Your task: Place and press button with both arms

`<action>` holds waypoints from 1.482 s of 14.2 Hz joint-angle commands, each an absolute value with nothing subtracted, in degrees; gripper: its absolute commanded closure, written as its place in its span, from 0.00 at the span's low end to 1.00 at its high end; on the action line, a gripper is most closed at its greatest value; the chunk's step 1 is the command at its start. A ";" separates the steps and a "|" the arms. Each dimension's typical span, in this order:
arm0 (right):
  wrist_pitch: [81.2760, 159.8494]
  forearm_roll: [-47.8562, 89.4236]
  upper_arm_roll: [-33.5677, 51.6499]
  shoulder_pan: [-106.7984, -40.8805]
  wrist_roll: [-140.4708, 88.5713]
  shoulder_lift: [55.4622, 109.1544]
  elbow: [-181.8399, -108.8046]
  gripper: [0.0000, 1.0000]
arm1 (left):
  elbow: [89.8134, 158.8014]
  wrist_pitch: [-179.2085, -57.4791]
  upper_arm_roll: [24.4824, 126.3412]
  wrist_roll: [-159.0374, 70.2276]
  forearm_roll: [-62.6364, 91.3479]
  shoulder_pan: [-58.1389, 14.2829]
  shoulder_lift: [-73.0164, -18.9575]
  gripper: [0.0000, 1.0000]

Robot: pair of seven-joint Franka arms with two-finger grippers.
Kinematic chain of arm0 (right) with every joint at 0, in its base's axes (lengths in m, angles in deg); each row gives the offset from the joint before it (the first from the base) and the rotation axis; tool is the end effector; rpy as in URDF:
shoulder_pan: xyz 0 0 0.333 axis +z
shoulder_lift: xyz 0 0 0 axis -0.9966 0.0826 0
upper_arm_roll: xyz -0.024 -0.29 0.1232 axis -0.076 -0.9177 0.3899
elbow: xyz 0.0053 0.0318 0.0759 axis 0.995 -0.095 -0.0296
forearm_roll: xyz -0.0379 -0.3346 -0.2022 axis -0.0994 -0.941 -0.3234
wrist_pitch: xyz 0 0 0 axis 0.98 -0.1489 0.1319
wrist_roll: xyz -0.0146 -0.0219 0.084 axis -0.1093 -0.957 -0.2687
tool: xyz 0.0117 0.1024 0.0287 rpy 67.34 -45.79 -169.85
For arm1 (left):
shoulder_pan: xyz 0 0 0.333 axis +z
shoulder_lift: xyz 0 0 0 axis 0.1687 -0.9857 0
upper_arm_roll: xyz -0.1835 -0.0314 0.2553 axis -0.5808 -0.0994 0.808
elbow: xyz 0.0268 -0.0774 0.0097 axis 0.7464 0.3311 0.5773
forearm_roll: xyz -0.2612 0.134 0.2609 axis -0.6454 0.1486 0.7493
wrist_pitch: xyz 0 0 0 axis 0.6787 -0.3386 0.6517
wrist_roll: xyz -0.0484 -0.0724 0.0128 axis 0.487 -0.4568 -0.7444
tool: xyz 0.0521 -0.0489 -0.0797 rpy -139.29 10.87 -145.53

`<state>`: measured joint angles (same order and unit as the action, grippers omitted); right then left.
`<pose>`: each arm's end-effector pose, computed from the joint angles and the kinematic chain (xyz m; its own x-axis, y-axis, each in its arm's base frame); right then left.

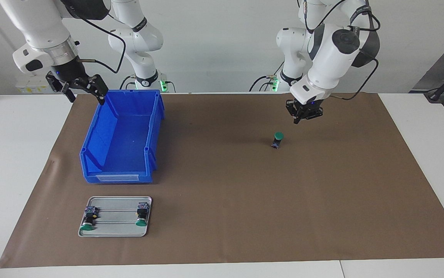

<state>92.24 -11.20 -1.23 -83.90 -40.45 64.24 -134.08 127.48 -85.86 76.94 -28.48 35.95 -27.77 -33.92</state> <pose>0.5368 -0.0195 0.6312 0.9899 -0.1415 -0.0064 -0.1414 -0.9897 0.0225 0.5062 -0.1852 0.4835 0.9426 -0.3252 -0.0763 -0.3213 -0.9451 0.0590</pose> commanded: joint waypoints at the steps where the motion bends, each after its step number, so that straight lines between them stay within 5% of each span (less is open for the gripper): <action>1: 93.14 -9.81 -1.15 -84.39 -39.05 62.40 -136.40 0.00 | 135.23 -93.14 77.74 -32.12 37.65 -30.62 -33.29 1.00; 7: 93.14 -9.89 -1.15 -84.39 -39.13 62.40 -136.49 0.00 | 145.44 -105.81 77.65 -33.00 38.52 -31.07 -33.29 1.00; 16: 93.23 -9.89 -1.15 -84.39 -39.05 62.40 -136.49 0.00 | 149.84 -113.11 77.65 -32.65 38.52 -31.95 -34.34 1.00; 21: 93.23 -9.89 -1.15 -84.30 -39.13 62.40 -136.49 0.00 | 143.20 -104.54 77.74 -32.83 38.44 -31.60 -34.17 1.00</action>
<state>92.24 -11.20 -1.23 -83.90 -40.45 63.82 -134.77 146.04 -108.52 77.01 -31.59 37.53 -30.51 -33.80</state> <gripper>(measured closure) 0.000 0.991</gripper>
